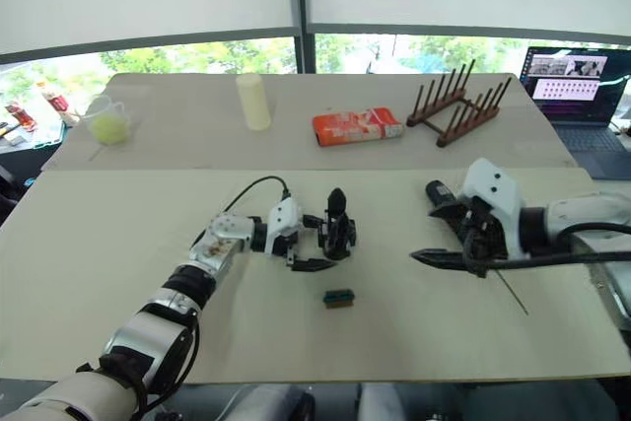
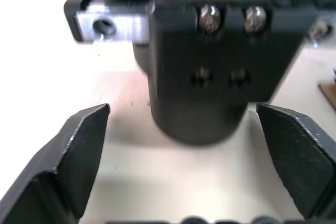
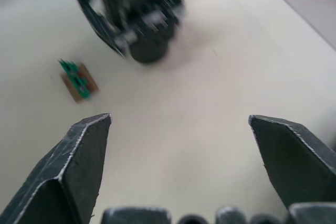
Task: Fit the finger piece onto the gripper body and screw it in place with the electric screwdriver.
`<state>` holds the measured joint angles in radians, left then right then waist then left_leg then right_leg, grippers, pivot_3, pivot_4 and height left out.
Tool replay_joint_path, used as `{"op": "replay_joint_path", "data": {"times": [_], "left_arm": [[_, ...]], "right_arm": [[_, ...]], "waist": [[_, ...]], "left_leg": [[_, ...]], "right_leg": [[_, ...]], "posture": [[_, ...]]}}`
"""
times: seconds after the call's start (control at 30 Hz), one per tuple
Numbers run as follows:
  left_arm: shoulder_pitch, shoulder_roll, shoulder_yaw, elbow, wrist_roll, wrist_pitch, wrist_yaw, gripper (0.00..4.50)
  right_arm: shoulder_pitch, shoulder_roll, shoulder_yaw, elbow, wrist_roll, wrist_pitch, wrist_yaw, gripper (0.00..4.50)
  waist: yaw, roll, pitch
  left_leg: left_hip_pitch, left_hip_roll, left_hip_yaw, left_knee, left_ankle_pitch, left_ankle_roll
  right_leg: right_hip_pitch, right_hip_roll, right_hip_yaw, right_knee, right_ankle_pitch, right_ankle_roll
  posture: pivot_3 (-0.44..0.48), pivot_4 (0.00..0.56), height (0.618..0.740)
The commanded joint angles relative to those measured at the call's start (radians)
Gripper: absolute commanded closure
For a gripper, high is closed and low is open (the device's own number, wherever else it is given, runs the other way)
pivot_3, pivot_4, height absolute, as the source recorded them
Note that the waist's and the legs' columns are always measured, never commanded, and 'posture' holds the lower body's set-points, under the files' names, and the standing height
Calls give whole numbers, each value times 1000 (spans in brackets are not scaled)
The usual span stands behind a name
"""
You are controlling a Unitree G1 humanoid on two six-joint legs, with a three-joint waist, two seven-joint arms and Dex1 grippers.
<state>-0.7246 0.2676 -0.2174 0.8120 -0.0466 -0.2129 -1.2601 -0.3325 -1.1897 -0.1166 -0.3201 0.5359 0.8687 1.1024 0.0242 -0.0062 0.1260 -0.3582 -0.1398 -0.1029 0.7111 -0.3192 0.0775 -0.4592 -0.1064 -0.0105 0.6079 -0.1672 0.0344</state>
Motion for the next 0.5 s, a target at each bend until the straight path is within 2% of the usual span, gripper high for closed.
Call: {"op": "replay_joint_path", "data": {"times": [0.03, 0.17, 0.23, 0.33, 0.5], "left_arm": [[58, 96, 25, -133, -43, 77, -74, 16], [166, 288, 76, -519, -200, 331, -203, 16], [200, 359, 94, -671, -268, 453, -222, 16], [219, 479, 160, -948, -429, 686, -211, 16], [190, 597, 230, -1187, -584, 864, -172, 16]], "right_arm": [[-108, -66, 48, 68, -7, 126, 2, 19], [-346, -84, 262, 283, -109, 243, 53, 19], [-442, -72, 362, 376, -172, 258, 81, 19], [-598, 16, 525, 614, -300, 251, 109, 19], [-702, 112, 699, 911, -477, 54, 250, 19]], "waist": [[-7, 0, 0], [-24, 2, 9], [-21, 2, 13], [-12, 2, 17], [-9, 4, 24]], "left_leg": [[0, 0, 0, 0, 0, 0], [-1, 0, 0, -1, -1, 1], [-4, 0, 1, 0, -1, 1], [-11, -1, 2, 3, -1, 1], [-13, -2, 2, 3, 0, 1]], "right_leg": [[0, 0, 0, 0, 0, 0], [-1, 0, 0, -1, 0, 0], [-3, -1, 0, -1, 0, 0], [-10, -1, -1, 0, 0, 0], [-12, -2, -3, 1, 0, 0]], "posture": [[0, 150, 740], [0, 150, 740], [0, 150, 740], [0, 150, 740], [0, 150, 740]]}}
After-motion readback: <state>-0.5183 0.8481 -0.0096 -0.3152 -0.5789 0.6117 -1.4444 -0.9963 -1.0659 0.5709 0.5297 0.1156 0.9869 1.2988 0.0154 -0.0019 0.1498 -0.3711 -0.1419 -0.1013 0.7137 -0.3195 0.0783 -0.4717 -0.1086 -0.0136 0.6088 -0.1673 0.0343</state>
